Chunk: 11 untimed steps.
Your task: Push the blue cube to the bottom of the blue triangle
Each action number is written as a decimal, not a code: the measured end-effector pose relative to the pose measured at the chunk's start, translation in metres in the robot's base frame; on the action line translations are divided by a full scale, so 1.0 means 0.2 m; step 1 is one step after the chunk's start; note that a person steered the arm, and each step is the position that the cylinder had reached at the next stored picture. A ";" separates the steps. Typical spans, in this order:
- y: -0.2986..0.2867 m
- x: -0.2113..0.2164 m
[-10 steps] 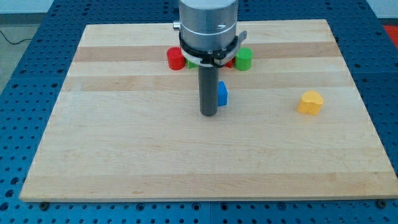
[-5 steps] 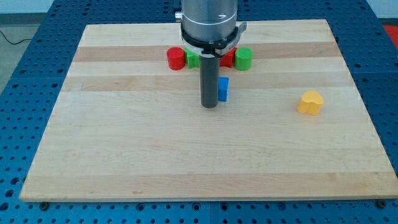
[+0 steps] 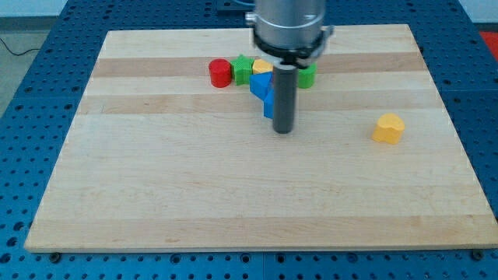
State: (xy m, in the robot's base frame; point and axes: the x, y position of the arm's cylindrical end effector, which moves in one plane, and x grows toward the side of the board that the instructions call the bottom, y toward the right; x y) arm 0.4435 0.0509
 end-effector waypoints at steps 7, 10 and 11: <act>0.09 -0.17; 0.02 -0.23; -0.01 -0.23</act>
